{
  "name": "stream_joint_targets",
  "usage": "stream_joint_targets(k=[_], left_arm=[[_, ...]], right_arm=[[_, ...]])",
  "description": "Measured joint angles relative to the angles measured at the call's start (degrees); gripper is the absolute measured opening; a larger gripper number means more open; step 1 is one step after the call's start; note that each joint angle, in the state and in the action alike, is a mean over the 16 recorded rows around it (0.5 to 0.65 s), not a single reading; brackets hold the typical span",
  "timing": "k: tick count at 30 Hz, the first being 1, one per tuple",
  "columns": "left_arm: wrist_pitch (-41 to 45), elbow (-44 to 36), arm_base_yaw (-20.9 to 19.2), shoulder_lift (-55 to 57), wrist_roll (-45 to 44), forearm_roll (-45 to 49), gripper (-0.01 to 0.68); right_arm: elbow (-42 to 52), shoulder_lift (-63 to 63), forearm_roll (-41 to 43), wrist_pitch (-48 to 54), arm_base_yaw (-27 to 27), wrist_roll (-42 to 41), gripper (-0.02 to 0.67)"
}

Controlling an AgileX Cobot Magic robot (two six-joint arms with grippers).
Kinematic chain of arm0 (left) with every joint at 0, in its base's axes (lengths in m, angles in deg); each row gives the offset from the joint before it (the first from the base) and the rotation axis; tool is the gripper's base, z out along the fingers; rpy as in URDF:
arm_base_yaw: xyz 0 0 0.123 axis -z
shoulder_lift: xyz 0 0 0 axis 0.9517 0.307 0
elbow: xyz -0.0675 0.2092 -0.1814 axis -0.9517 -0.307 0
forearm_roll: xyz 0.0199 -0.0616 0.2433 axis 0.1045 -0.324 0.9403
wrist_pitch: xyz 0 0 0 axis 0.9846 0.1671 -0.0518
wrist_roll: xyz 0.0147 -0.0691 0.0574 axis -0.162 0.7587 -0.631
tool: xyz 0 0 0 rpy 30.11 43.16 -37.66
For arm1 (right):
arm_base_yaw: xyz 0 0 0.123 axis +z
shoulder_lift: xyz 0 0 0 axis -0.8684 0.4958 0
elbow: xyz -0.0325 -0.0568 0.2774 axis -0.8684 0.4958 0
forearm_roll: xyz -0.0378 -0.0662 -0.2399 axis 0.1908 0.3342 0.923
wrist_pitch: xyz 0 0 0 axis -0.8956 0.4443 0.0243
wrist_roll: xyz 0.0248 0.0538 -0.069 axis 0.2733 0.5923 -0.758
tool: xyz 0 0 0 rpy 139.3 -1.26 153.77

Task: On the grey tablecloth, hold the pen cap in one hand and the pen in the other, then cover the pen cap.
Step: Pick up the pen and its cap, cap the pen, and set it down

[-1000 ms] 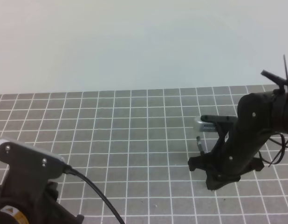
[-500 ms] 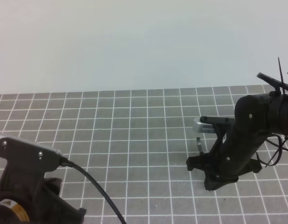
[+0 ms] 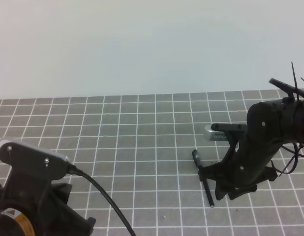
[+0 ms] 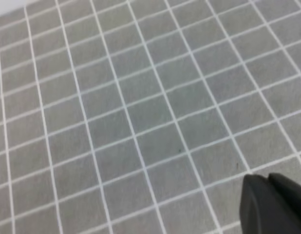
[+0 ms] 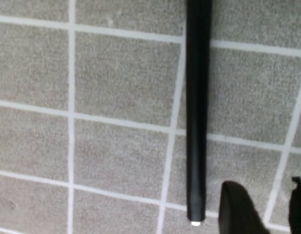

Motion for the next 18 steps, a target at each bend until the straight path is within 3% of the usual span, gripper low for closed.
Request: stream_joint_targets(k=[6,18], left_arm=[[-2.6,0.0,0.0,0.0,1.7,3.6,-0.001],[-9.6,0.0,0.0,0.0,3.1,9.3,-0.001]], right_arm=[[0.0,-3.1,1.5,1.5,0.0,-2.5,0.211],[4.9,-20.5,4.6,4.5,0.0,-8.9,0.035]])
